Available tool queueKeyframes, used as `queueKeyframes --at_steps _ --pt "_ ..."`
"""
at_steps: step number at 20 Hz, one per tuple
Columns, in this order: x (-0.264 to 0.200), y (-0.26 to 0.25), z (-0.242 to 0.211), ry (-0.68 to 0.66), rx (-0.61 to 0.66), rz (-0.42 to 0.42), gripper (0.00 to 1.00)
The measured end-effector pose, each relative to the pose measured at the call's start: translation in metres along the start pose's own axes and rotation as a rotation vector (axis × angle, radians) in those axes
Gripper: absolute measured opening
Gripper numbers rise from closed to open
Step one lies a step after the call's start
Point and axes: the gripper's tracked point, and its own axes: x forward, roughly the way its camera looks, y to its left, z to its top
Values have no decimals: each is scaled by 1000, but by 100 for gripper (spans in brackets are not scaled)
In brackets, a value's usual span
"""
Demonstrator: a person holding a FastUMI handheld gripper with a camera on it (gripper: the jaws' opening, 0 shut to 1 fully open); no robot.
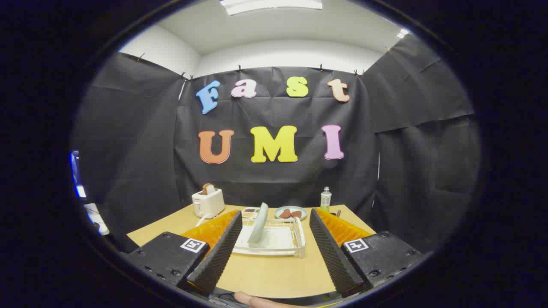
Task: Take the plate from the dish rack, then take the spoon from the basket and place it into the plate.
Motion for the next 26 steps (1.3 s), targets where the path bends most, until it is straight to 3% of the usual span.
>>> queueKeyframes --at_steps 9,17,26 --pt "16 -17 10 4 -5 -50 100" --pt "31 -11 13 8 -5 -42 100" --pt "118 12 -1 219 10 2 100"
